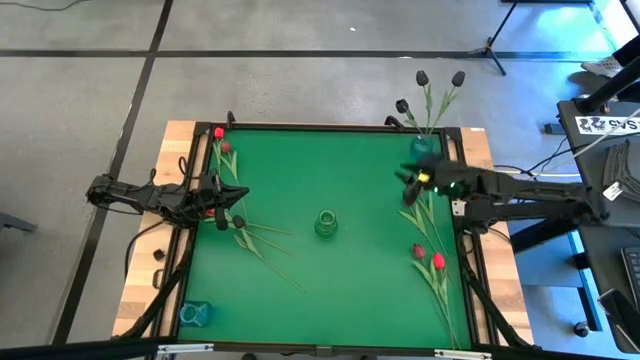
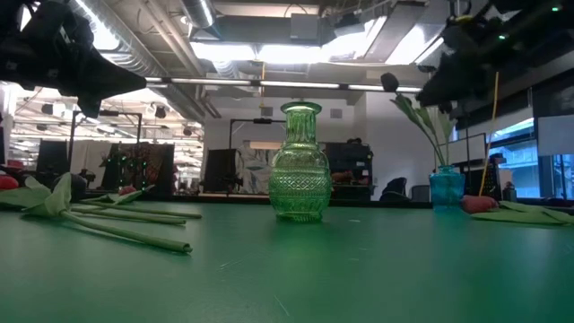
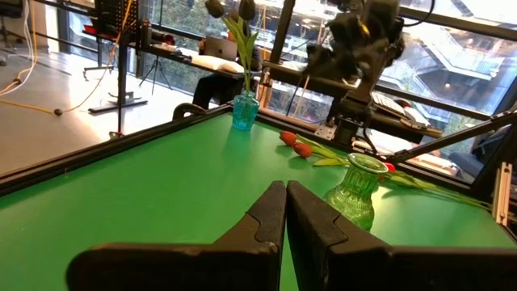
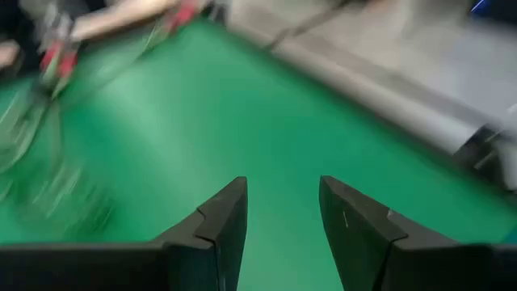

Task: Sort flowers into vase by color
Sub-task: Put the right black flower into the top right blue vase

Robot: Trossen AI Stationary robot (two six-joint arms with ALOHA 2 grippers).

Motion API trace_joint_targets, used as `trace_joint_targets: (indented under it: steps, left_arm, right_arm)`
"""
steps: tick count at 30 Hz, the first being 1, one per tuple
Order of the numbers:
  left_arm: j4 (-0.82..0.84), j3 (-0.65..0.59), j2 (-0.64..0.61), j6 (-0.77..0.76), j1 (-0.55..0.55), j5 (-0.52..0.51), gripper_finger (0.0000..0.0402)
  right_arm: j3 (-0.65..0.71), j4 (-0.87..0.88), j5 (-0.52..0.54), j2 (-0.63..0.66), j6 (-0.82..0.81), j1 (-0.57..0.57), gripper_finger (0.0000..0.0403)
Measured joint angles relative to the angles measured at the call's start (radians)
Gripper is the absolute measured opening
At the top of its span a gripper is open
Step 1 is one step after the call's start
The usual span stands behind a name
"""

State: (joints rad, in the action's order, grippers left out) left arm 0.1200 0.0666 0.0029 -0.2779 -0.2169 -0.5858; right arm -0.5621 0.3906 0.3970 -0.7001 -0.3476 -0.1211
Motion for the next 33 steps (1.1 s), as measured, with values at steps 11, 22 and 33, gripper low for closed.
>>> trace_joint_targets:
  steps: [11, 22, 33]
  left_arm:
    - [0.000, 0.000, 0.000, 0.000, 0.000, 0.000, 0.0011]
    - [0.001, 0.000, 0.000, 0.000, 0.000, 0.000, 0.0011]
    - [0.000, 0.000, 0.000, 0.000, 0.000, 0.000, 0.0011]
  right_arm:
    - [0.000, 0.116, -0.021, -0.236, -0.338, 0.349, 0.0154]
    - [0.000, -0.048, -0.043, -0.380, -0.354, 0.399, 0.0154]
    - [0.000, -0.188, 0.082, -0.430, -0.248, 0.396, 0.0154]
